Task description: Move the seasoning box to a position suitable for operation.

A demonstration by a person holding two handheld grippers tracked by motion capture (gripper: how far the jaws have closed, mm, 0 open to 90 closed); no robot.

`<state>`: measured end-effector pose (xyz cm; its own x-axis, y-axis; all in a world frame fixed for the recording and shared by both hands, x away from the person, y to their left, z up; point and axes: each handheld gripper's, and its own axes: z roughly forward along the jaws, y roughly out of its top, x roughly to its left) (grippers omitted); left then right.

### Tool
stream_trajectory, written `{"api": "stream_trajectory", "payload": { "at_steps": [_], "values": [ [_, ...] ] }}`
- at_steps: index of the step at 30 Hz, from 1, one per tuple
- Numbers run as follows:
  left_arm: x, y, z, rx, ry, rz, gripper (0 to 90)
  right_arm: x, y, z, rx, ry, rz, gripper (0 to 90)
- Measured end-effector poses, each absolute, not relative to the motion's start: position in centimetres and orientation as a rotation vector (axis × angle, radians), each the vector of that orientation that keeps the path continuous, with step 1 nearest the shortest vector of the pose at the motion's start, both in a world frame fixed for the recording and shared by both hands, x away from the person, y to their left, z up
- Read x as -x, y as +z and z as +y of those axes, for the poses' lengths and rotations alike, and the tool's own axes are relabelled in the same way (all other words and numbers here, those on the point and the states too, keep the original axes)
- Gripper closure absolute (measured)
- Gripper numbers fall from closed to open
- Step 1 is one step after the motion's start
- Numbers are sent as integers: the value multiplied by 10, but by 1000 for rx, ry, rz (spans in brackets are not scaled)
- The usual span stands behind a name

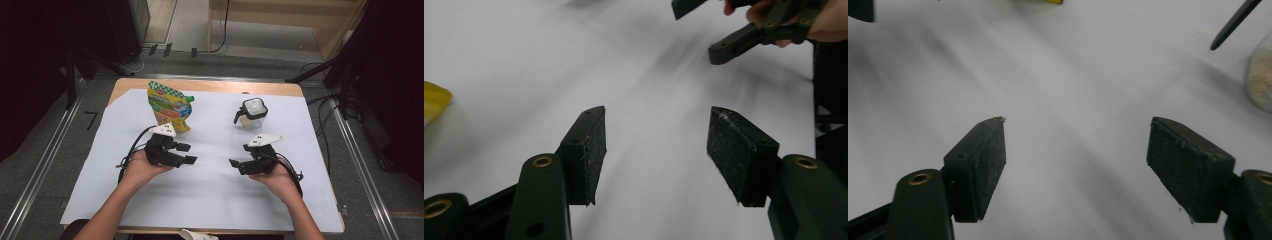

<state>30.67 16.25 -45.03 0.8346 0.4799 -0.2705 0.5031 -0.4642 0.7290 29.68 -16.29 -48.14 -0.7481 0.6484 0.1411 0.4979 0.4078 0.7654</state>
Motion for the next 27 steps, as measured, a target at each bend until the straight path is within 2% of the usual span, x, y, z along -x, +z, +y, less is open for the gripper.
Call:
{"api": "stream_trajectory", "payload": {
  "at_steps": [3,4,7,8,11,12,27],
  "values": [
    [-307,-449,164,-2119,-58,717,438,-296,-480,-162,-1046,1283,2495,284],
    [-308,-447,165,-2083,-118,721,441,-296,-479,-162,-1061,1300,2507,300],
    [-306,-445,164,-2084,-126,722,433,-295,-478,-161,-1063,1301,2503,309],
    [-305,-446,163,-2120,-103,714,431,-294,-478,-161,-1057,1301,2504,352],
    [-306,-448,162,-2144,-90,724,416,-293,-476,-160,-1056,1300,2502,367],
    [-307,-449,162,-2141,-98,733,414,-292,-475,-160,-1040,1329,2506,396],
    [-310,-452,159,-2145,-96,764,411,-291,-474,-162,-1077,1318,2515,443]
  ]
}}
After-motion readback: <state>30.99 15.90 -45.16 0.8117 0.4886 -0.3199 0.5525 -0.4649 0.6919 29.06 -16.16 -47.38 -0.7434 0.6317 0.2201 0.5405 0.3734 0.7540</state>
